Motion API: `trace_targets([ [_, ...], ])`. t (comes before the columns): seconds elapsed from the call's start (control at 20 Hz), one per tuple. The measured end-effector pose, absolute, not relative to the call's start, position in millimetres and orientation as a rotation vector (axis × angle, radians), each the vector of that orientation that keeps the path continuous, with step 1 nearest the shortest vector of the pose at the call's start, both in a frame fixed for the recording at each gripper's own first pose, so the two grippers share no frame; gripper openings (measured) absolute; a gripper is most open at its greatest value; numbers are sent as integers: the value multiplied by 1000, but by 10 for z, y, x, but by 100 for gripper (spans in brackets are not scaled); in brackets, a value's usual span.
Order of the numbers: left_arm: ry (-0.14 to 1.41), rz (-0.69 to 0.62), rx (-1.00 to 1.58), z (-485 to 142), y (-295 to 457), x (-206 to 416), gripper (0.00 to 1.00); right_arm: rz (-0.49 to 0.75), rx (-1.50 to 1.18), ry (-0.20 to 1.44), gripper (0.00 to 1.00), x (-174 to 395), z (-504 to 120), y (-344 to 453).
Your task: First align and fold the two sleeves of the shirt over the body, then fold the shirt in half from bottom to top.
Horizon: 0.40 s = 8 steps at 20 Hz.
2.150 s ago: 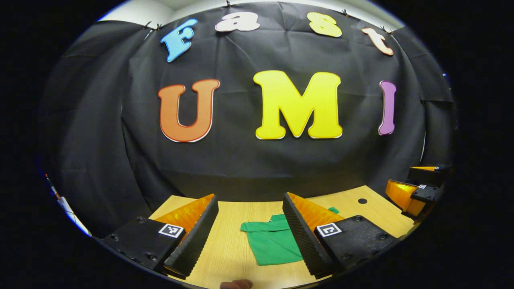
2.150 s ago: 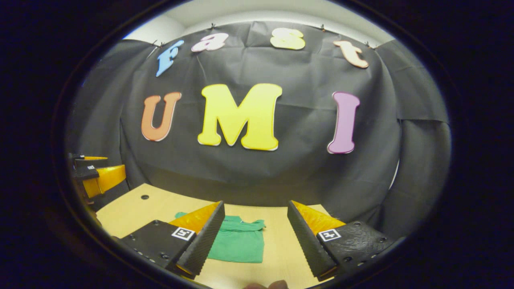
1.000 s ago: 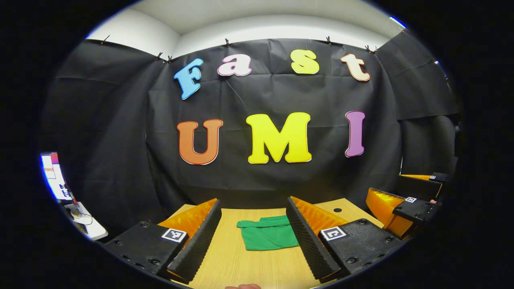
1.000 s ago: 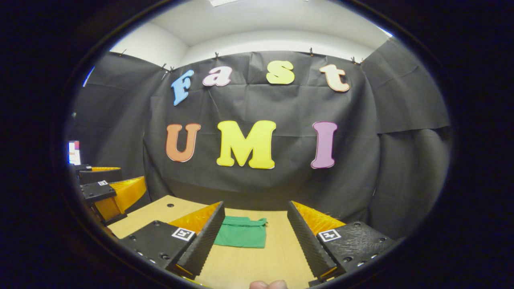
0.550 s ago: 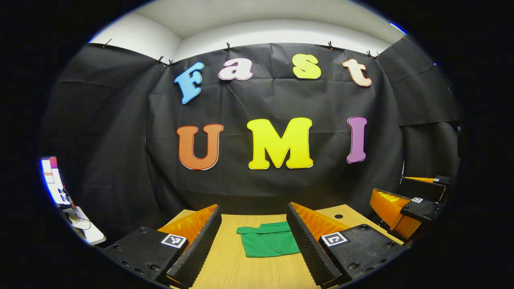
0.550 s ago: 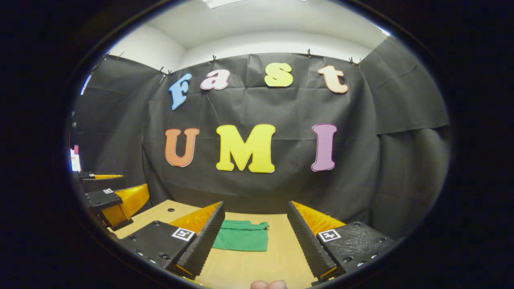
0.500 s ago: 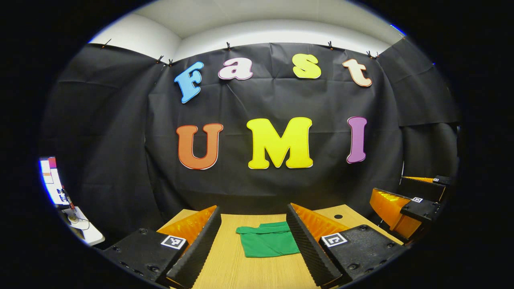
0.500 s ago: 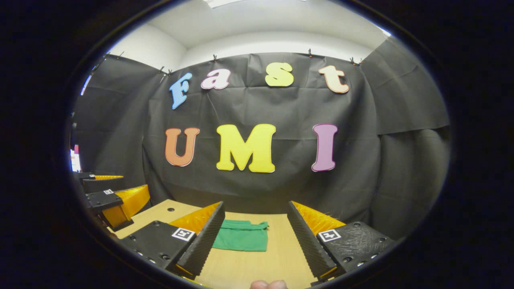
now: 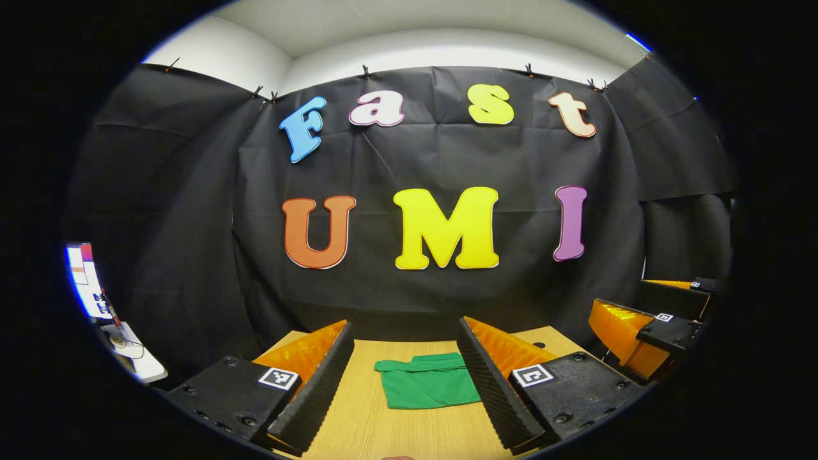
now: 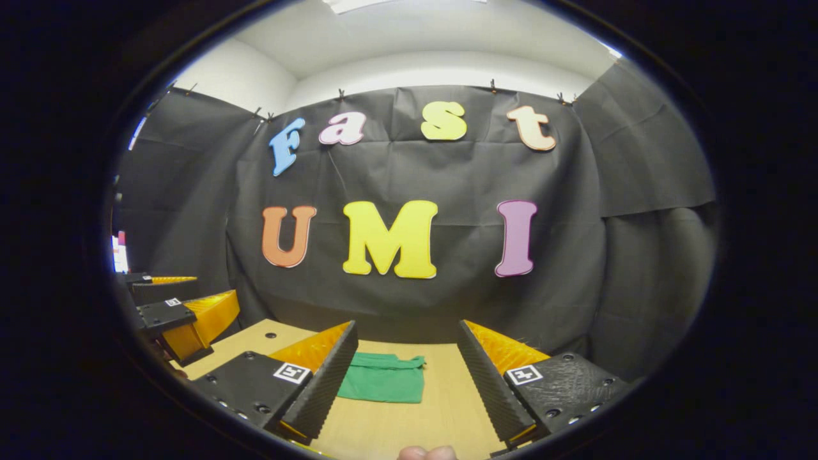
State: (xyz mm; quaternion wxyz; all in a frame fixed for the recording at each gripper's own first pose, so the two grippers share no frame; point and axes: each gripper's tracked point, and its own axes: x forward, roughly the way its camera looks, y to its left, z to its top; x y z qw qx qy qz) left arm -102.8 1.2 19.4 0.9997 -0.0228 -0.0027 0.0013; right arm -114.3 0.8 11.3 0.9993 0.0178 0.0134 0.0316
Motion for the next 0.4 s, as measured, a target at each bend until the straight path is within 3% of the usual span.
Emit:
trace_targets([
  [0.4, 1, -9, -40, 159, -15, -1041, 100, 71, 31, 34, 95, -1130, 74, 31],
])
